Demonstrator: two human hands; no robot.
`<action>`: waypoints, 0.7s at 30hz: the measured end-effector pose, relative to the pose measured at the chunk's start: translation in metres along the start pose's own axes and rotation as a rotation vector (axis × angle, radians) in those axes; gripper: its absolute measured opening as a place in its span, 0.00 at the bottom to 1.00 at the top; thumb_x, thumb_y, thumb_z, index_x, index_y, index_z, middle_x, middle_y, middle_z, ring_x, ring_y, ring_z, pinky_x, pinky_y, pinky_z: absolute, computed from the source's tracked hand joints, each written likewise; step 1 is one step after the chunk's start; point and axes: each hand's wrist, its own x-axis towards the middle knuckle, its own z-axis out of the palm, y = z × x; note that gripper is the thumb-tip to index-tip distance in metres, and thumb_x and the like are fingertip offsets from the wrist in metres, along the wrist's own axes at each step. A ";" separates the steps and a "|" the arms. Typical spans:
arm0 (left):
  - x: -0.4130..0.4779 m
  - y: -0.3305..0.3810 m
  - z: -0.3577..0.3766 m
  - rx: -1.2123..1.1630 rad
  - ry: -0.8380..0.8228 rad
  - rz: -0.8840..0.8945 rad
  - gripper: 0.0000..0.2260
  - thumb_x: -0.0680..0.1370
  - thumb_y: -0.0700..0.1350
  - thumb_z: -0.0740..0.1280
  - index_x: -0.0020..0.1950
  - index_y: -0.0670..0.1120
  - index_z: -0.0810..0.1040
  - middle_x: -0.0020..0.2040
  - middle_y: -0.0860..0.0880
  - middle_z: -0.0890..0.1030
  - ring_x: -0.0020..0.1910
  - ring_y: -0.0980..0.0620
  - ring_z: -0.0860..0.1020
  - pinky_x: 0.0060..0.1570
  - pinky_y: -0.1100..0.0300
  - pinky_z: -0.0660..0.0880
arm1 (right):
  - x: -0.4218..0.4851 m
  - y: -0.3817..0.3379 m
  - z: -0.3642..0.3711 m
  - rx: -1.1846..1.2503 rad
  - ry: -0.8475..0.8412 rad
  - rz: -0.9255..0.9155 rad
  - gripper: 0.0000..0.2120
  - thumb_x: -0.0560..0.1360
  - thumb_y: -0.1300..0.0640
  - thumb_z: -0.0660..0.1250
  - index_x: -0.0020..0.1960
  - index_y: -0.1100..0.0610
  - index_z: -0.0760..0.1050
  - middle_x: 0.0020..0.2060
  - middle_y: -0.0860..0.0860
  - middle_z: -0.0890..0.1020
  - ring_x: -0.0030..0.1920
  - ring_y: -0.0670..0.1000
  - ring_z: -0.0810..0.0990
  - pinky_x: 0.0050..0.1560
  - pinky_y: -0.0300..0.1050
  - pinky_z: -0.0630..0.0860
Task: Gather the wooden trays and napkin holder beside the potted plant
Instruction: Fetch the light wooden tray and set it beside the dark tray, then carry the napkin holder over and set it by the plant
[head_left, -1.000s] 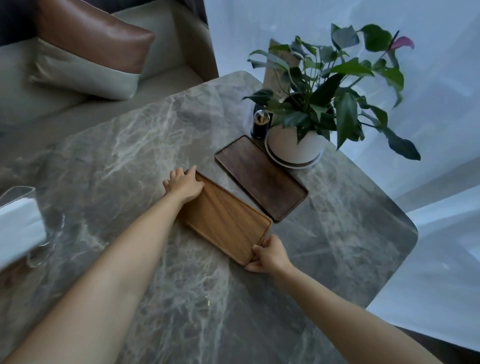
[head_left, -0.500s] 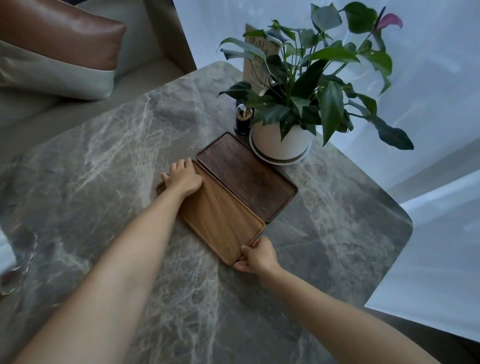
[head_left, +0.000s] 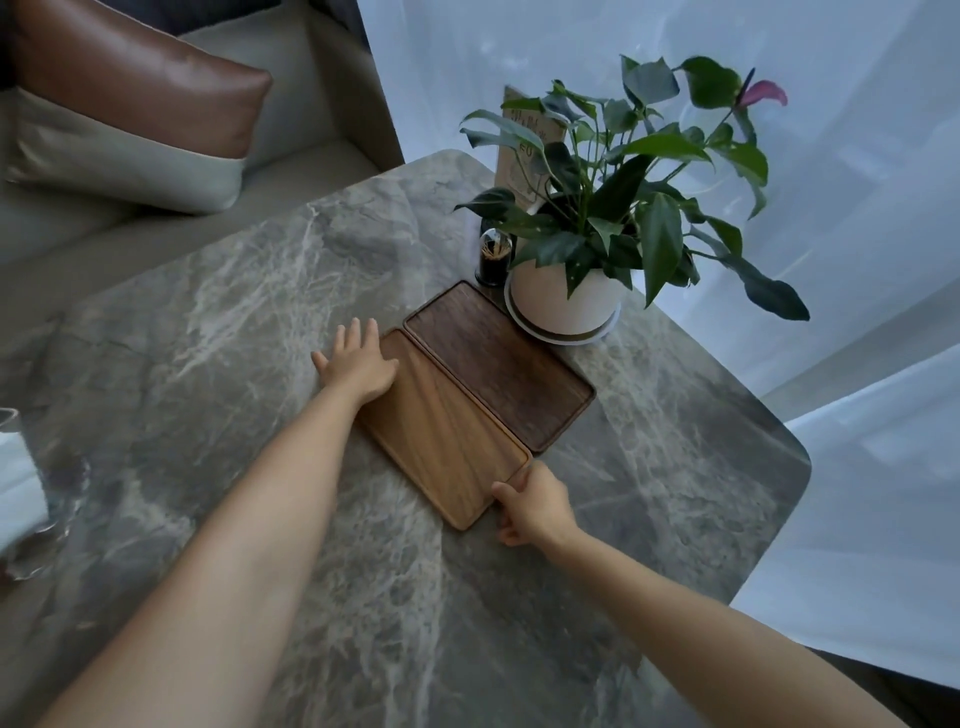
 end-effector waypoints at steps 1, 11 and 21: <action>-0.005 -0.007 -0.003 0.008 0.025 0.000 0.30 0.80 0.53 0.54 0.77 0.47 0.44 0.79 0.48 0.43 0.78 0.48 0.43 0.74 0.40 0.44 | -0.003 -0.004 -0.002 -0.099 0.031 -0.072 0.10 0.75 0.54 0.63 0.49 0.59 0.64 0.46 0.62 0.79 0.41 0.61 0.82 0.41 0.59 0.81; -0.090 -0.118 -0.048 0.060 0.317 -0.114 0.29 0.80 0.54 0.54 0.77 0.49 0.46 0.79 0.47 0.46 0.78 0.47 0.47 0.75 0.44 0.46 | -0.050 -0.102 0.032 -0.622 0.087 -0.582 0.28 0.76 0.49 0.59 0.70 0.61 0.55 0.66 0.62 0.70 0.62 0.64 0.72 0.56 0.53 0.70; -0.201 -0.249 -0.061 -0.134 0.565 -0.367 0.31 0.78 0.52 0.60 0.77 0.48 0.49 0.79 0.44 0.49 0.76 0.46 0.54 0.73 0.48 0.55 | -0.103 -0.188 0.160 -0.861 -0.198 -1.034 0.40 0.75 0.52 0.62 0.75 0.59 0.40 0.76 0.58 0.48 0.73 0.59 0.59 0.68 0.51 0.65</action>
